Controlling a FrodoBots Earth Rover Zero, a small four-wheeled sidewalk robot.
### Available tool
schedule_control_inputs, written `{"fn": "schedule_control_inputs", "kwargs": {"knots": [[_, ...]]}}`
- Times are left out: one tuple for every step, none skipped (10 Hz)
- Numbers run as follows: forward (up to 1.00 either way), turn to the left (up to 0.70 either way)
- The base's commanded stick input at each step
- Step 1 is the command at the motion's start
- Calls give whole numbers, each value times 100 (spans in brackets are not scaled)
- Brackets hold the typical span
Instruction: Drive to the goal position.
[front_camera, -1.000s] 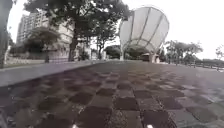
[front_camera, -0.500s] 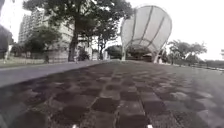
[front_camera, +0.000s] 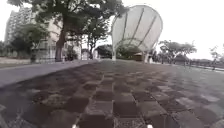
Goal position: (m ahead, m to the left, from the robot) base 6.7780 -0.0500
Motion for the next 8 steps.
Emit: {"fn": "schedule_control_inputs", "kwargs": {"knots": [[100,-40],[100,-8],[100,0],[100,0],[100,0],[100,0],[100,0],[100,-8]]}}
